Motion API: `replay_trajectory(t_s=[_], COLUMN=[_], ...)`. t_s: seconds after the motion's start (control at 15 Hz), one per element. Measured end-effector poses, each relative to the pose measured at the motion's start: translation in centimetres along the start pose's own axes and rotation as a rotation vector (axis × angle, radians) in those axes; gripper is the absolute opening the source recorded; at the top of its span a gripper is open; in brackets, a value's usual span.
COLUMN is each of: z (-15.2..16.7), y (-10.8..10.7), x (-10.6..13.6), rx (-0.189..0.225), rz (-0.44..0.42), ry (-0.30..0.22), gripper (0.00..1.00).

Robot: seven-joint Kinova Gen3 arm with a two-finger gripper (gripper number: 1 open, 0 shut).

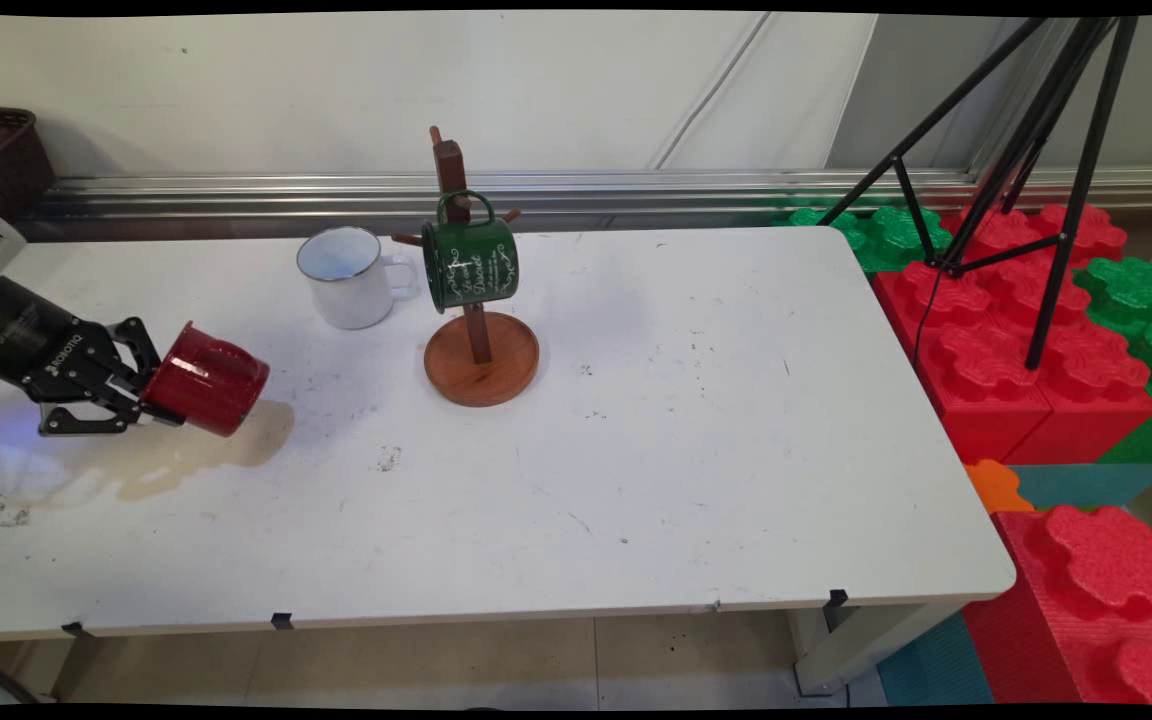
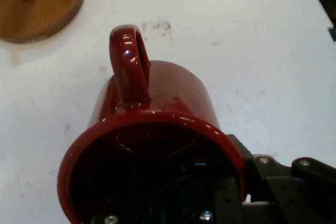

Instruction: Place the picked object on the table

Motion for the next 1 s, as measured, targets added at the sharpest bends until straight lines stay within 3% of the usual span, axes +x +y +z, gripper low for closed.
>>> replay_trajectory(t_s=[1.0], z=[1.1], y=[-0.2], x=[0.3], rx=[-0.026], rz=[0.089], ry=[-0.173], gripper=[0.00])
